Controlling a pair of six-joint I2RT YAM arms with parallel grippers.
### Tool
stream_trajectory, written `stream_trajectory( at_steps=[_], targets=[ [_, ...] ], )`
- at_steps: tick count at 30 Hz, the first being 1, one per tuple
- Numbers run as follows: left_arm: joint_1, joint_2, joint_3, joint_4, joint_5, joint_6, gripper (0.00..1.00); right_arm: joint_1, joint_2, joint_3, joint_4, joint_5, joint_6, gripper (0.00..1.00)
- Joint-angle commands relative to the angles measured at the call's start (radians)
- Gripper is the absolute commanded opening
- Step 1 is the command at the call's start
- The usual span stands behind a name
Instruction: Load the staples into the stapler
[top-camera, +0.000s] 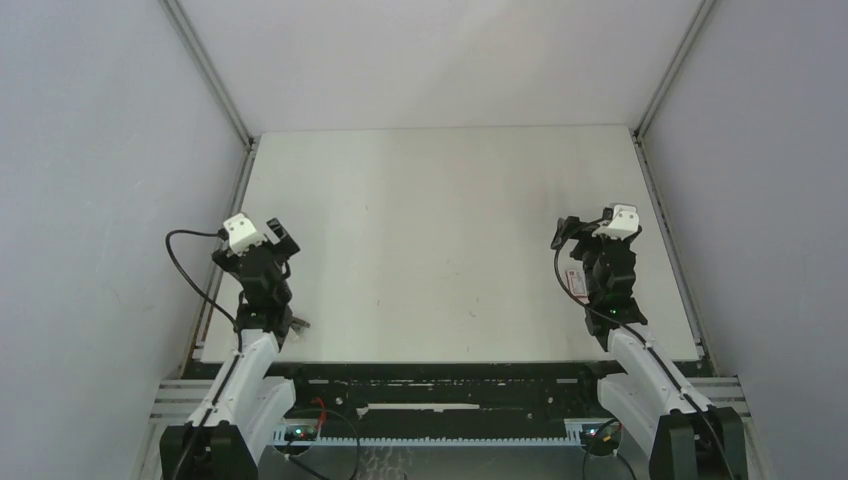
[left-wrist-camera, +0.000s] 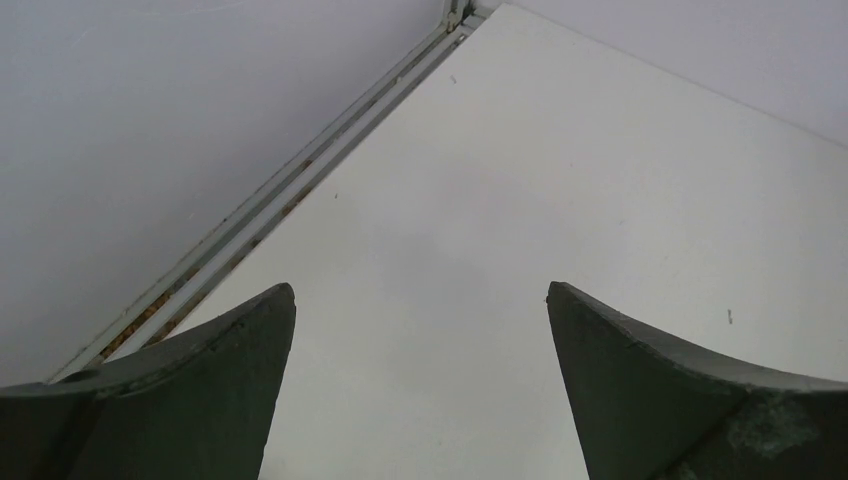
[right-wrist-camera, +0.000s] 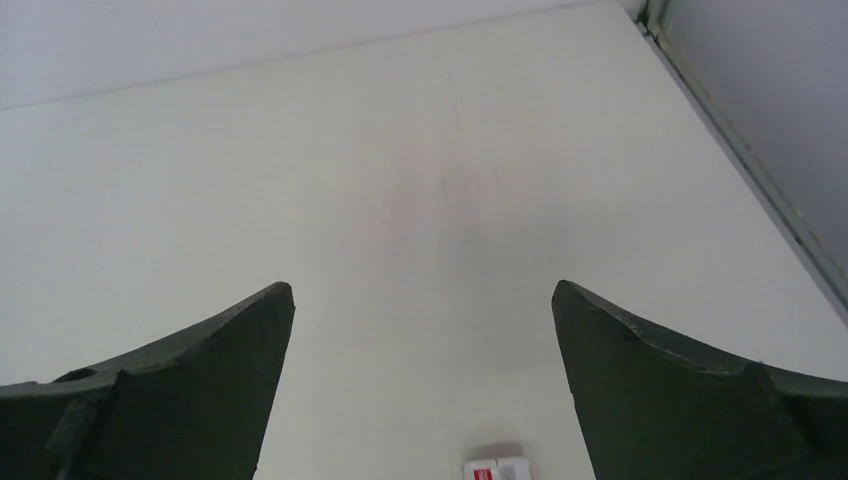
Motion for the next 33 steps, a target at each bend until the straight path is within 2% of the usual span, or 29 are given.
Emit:
stream_trajectory(
  at_steps=[1, 4, 7, 13, 16, 18, 20, 25, 30, 33],
  targets=[
    [-0.003, 0.014, 0.043, -0.056, -0.062, -0.062, 1.00, -0.050, -0.033, -0.034, 0.012, -0.031, 0.085, 1.00],
    [-0.002, 0.029, 0.057, -0.075, -0.069, -0.088, 1.00, -0.084, -0.048, -0.057, 0.016, 0.017, 0.197, 1.00],
    [-0.002, 0.010, 0.060, -0.094, -0.113, -0.121, 1.00, -0.124, -0.049, -0.058, 0.012, -0.056, 0.207, 1.00],
    [0.027, 0.018, 0.033, -0.172, -0.253, -0.190, 1.00, -0.128, -0.031, -0.049, 0.002, -0.037, 0.195, 1.00],
    [0.215, 0.094, 0.066, -0.271, 0.012, -0.309, 1.00, -0.127, -0.026, -0.055, 0.002, -0.030, 0.203, 0.99],
    [0.325, 0.140, 0.070, -0.307, 0.129, -0.361, 1.00, -0.128, -0.022, -0.059, 0.009, -0.026, 0.206, 0.99],
    [0.368, 0.164, 0.083, -0.361, 0.135, -0.377, 1.00, -0.128, -0.018, -0.059, 0.012, -0.025, 0.206, 0.99],
    [0.395, 0.131, 0.082, -0.418, 0.033, -0.385, 0.98, -0.128, -0.011, -0.063, 0.015, -0.004, 0.209, 0.98],
    [0.450, 0.127, 0.054, -0.442, 0.087, -0.390, 0.75, -0.128, -0.010, -0.064, 0.001, 0.047, 0.210, 0.97],
    [0.451, 0.120, 0.045, -0.449, 0.120, -0.373, 0.65, -0.128, -0.011, -0.064, -0.005, 0.067, 0.216, 0.97]
  ],
)
